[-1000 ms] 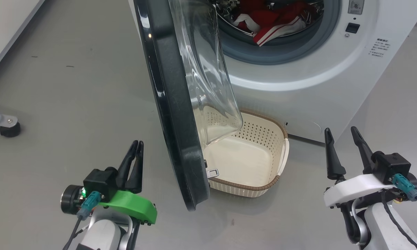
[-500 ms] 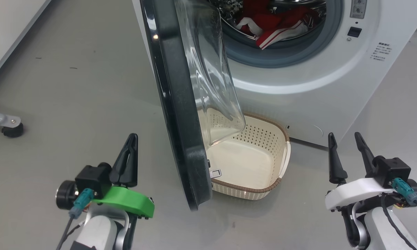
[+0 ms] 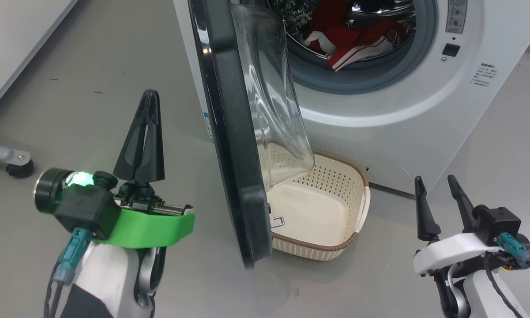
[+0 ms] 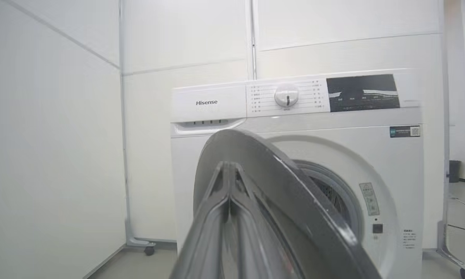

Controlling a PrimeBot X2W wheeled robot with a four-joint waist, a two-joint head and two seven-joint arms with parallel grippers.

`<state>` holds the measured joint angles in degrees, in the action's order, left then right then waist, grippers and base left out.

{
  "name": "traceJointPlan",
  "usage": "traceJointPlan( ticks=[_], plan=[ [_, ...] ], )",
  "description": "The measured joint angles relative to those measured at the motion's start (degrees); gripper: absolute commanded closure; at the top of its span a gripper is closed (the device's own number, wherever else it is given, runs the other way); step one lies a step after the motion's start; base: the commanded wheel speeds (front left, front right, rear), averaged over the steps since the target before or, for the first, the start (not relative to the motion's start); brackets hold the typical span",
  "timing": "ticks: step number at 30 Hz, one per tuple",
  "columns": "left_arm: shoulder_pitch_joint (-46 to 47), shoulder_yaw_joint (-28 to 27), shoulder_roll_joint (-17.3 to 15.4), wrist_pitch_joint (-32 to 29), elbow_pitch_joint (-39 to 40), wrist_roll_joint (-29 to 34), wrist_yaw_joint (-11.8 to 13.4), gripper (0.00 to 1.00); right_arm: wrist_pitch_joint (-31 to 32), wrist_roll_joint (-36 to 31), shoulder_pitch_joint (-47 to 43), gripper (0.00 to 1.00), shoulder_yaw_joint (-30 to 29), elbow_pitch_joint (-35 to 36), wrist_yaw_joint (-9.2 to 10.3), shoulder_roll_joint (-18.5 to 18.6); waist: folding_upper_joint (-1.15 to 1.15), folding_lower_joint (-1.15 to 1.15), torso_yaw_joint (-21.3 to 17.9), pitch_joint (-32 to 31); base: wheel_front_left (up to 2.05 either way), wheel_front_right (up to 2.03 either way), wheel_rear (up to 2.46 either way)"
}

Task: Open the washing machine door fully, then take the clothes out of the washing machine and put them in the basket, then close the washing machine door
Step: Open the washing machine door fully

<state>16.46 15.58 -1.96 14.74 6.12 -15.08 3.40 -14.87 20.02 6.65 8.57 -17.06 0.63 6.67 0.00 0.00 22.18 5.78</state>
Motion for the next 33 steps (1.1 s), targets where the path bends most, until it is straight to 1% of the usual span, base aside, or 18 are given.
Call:
traceJointPlan(
  ticks=[3,8,9,12,13,16,19,22,27,33],
  plan=[
    [0.3,2.1,0.0,0.0,4.1,0.6,-0.8,1.0,0.0,-0.1,-0.2,0.0,-0.2,-0.2,-0.01,-0.4,0.0,0.0,0.0,-0.3,0.0,0.0,0.0],
    [0.3,7.1,-0.1,0.0,8.9,0.4,-2.7,1.0,0.0,-0.8,-0.3,0.0,-0.4,-0.2,-0.29,-1.0,0.0,0.0,-0.2,-0.6,0.0,0.0,0.0],
    [0.2,8.3,-0.1,0.0,9.6,0.2,-3.1,1.0,0.0,-1.1,-0.3,0.0,-0.4,-0.2,-0.55,-1.0,0.0,0.0,-0.2,-0.7,0.0,0.0,0.0],
    [-0.1,12.0,-0.2,0.0,11.0,-0.7,-4.0,1.0,0.0,-1.1,-0.3,0.0,-0.7,-0.3,-0.56,-1.2,0.0,0.0,-0.5,-0.8,0.0,0.0,0.0],
    [-0.1,12.0,-0.2,0.0,11.0,-0.7,-4.0,1.0,0.0,-1.1,-0.3,0.0,-0.7,-0.3,-0.56,-1.2,0.0,0.0,-0.5,-0.8,0.0,0.0,0.0],
    [-1.4,15.8,-0.3,-0.5,11.3,-1.5,-5.9,1.0,0.0,-1.7,-0.5,0.0,-0.8,-0.5,-0.59,-1.3,0.0,0.0,-0.7,-0.8,0.0,0.0,0.0],
    [-3.1,19.5,-0.4,-3.1,11.5,-3.1,-7.6,1.0,0.0,-2.0,-0.8,0.0,-1.0,-0.7,-1.09,-1.4,0.0,0.0,-0.8,-0.8,0.0,0.0,0.0],
    [-5.0,22.4,-0.6,-6.4,11.1,-4.4,-8.3,1.0,0.0,-2.0,-1.1,0.0,-1.2,-1.0,-1.15,-1.5,0.0,0.0,-0.9,-0.7,0.0,0.0,0.0],
    [-8.2,25.8,-1.3,-12.0,9.3,-6.1,-8.6,1.0,0.0,-2.3,-1.1,0.0,-1.6,-1.2,-1.48,-1.8,0.0,0.0,-1.0,-0.6,0.0,0.0,0.0],
    [-10.7,26.9,-2.9,-16.8,7.7,-7.9,-8.7,1.0,0.0,-2.7,-1.1,0.0,-2.0,-1.3,-1.69,-2.2,0.0,0.0,-1.2,-0.2,0.0,0.0,0.0]
  ],
)
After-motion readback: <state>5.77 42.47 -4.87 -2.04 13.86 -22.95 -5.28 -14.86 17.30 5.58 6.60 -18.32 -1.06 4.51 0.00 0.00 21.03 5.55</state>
